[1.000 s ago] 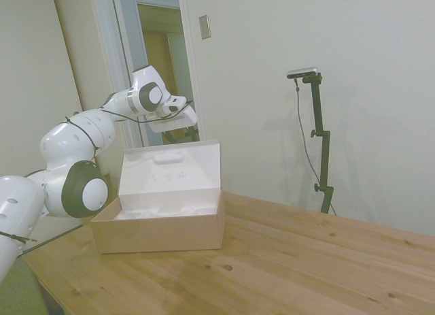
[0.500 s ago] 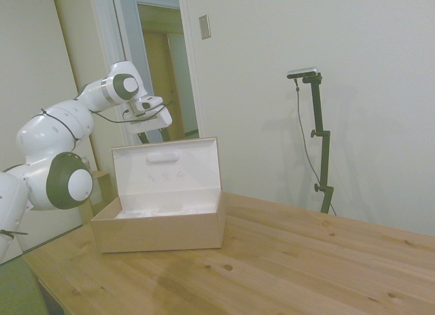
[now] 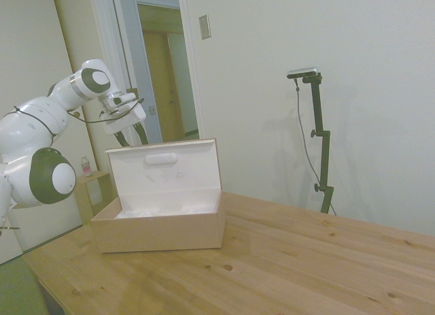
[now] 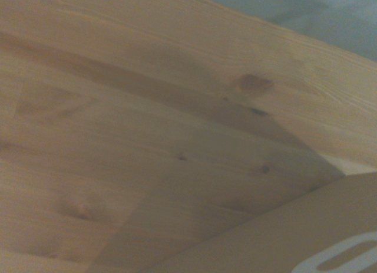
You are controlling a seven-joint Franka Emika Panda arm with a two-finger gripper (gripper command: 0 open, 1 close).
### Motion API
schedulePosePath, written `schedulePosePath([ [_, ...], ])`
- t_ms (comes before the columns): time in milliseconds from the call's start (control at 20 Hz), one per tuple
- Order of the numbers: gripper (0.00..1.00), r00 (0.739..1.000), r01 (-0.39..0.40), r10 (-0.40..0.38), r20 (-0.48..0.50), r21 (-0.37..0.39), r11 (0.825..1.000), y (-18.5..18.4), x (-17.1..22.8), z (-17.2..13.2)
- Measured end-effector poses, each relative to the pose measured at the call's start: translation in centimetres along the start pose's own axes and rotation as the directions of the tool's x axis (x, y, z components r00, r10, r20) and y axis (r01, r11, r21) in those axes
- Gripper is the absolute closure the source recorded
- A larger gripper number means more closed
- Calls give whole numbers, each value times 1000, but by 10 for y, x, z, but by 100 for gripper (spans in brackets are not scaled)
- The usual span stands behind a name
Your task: Close the box
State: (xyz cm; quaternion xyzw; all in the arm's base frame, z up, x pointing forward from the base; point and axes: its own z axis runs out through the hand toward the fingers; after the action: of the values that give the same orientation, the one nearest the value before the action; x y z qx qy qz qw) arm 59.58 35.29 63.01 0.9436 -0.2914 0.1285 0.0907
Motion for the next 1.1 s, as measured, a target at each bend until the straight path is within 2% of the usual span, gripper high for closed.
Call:
schedulePosePath([
  [350,0,995,-81,82,52,-28,996,8,-22,-18],
  [600,0,993,-91,91,69,-6,996,15,-22,-30],
  [750,0,999,-39,38,14,75,996,12,-19,-47],
  [850,0,1000,2,1,-19,135,991,10,-19,-61],
  [1100,0,998,51,-43,-48,190,981,20,-22,-88],
])
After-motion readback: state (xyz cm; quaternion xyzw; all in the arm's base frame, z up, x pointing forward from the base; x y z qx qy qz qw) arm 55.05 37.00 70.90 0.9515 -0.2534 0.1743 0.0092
